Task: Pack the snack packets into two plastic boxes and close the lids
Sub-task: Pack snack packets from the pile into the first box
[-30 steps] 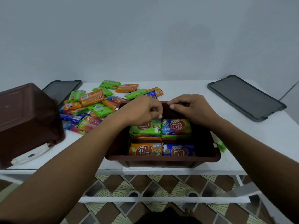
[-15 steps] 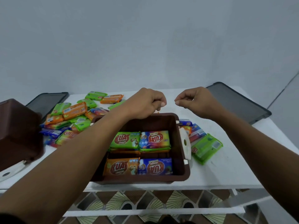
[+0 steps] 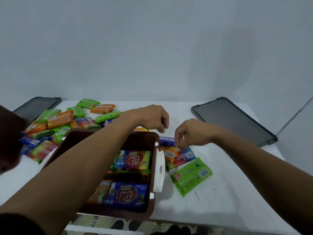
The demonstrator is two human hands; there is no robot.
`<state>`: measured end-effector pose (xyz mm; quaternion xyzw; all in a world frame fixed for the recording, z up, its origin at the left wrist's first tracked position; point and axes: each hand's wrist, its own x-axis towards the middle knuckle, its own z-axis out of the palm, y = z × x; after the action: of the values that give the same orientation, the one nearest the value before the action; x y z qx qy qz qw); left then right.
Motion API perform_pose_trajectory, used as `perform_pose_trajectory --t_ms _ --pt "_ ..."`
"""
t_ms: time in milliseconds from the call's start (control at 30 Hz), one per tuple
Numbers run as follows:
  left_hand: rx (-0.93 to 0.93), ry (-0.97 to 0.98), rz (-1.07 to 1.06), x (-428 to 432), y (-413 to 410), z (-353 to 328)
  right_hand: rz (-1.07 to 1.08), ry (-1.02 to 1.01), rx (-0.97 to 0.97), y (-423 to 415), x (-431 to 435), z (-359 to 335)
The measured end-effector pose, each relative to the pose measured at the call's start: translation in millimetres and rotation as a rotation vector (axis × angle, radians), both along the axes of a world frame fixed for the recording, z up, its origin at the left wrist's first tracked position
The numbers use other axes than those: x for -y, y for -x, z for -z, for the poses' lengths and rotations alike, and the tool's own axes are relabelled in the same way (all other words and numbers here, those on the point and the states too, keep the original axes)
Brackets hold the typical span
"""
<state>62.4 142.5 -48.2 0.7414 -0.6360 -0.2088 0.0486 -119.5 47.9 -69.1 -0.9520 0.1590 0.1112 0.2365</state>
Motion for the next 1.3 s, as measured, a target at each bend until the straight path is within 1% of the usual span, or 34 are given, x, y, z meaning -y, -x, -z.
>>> perform_pose_trajectory --t_ms 133,233,300,400,467,600,767,900,1033,1133,1233,1300 --pt "0.101 -0.234 0.018 12.4 -3.2 12.2 -0.102 0.009 0.041 -3.0 -12.5 21.3" --pt "0.078 -0.366 0.020 16.9 -4.8 19.4 -0.140 0.095 0.116 -5.8 -20.1 30.1" --pt "0.084 -0.419 0.023 19.5 -2.2 23.9 -0.178 0.195 0.131 -6.9 -24.0 32.7" --pt "0.132 -0.438 0.038 24.2 -0.7 33.0 -0.249 0.312 0.110 -9.5 -27.6 37.3" --pt "0.144 -0.417 0.042 25.2 -1.8 37.3 -0.268 0.346 0.104 -12.5 -27.7 39.8" --pt "0.106 -0.345 0.054 24.9 -6.5 33.1 -0.265 0.350 0.098 -16.8 -18.1 37.9" --pt "0.080 -0.202 -0.022 22.7 -16.6 28.3 -0.206 0.373 0.099 -23.4 2.8 32.2" --pt "0.123 -0.129 -0.076 12.1 -29.6 24.8 -0.124 0.284 0.168 -30.5 0.9 43.0" --pt "0.054 -0.087 -0.187 12.8 -38.3 27.5 -0.038 0.249 0.171 -31.4 2.2 54.6" --pt "0.031 -0.018 -0.206 11.8 -38.6 22.9 0.028 0.091 0.191 -33.5 4.7 58.4" --pt "-0.054 0.085 -0.252 -1.0 -46.3 10.6 0.095 0.056 0.200 -34.8 6.4 47.6" --pt "-0.139 0.150 -0.285 -15.2 -55.7 -0.9 0.165 0.015 0.251 -34.1 5.8 30.0"
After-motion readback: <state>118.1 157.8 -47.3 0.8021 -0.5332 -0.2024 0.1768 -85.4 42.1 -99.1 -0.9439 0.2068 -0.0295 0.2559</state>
